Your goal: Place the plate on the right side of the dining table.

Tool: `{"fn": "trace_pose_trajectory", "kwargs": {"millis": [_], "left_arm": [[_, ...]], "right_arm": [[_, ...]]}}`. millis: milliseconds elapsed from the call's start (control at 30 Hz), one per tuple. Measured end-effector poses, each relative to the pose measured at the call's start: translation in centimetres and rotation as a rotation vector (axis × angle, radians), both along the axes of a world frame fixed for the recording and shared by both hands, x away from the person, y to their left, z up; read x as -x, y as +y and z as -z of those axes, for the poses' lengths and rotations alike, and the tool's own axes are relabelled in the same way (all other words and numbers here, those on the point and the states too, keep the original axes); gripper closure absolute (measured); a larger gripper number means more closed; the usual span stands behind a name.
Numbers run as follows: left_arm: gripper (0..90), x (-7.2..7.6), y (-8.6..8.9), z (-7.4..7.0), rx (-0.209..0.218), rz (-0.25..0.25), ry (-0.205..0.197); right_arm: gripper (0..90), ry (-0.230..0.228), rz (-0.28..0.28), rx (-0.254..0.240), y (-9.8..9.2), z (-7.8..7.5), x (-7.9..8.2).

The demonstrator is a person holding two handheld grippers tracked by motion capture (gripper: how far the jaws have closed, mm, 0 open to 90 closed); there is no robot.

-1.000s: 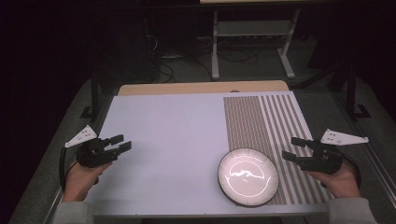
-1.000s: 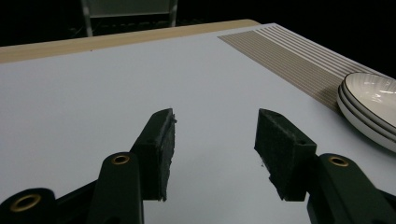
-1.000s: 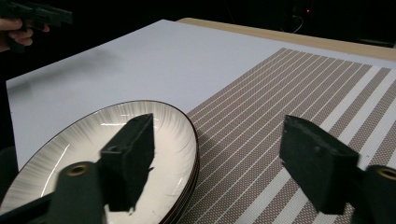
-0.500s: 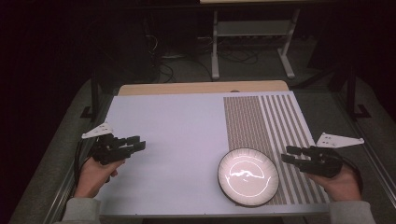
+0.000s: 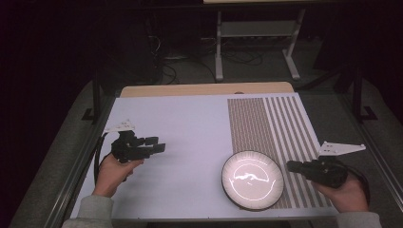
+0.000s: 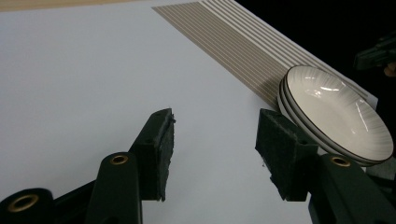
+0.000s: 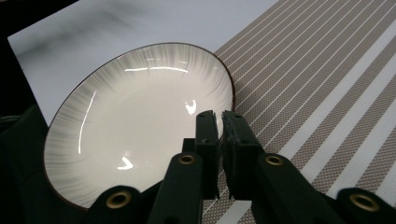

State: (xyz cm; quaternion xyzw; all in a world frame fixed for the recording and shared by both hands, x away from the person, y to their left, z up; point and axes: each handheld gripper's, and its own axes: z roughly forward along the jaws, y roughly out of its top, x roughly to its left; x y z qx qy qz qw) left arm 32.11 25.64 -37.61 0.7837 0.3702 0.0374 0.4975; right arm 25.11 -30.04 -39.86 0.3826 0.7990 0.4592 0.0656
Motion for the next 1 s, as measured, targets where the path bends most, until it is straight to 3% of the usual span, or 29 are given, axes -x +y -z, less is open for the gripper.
{"fn": "trace_pose_trajectory", "kwargs": {"millis": [200,333,533,733,1000], "left_arm": [[43.1,-0.2,-2.1,0.3,-0.002,0.043,0.03],[44.2,-0.4,-3.2,0.4,-0.002,0.048,0.042],[45.4,-0.4,-5.2,0.5,0.001,0.061,0.064],[46.2,-0.3,-7.0,0.7,0.0,0.083,0.088],[46.5,-0.1,-8.4,1.0,-0.017,0.115,0.087]], "right_arm": [[89.1,0.011,-0.024,0.026,0.3,0.3,0.5],[89.1,0.041,-0.028,0.046,0.4,0.6,0.6],[89.1,0.054,-0.068,0.088,1.0,1.0,1.0],[89.2,0.066,-0.09,0.099,1.7,1.4,1.0],[89.3,0.078,-0.101,0.119,1.6,1.4,1.3]]}}
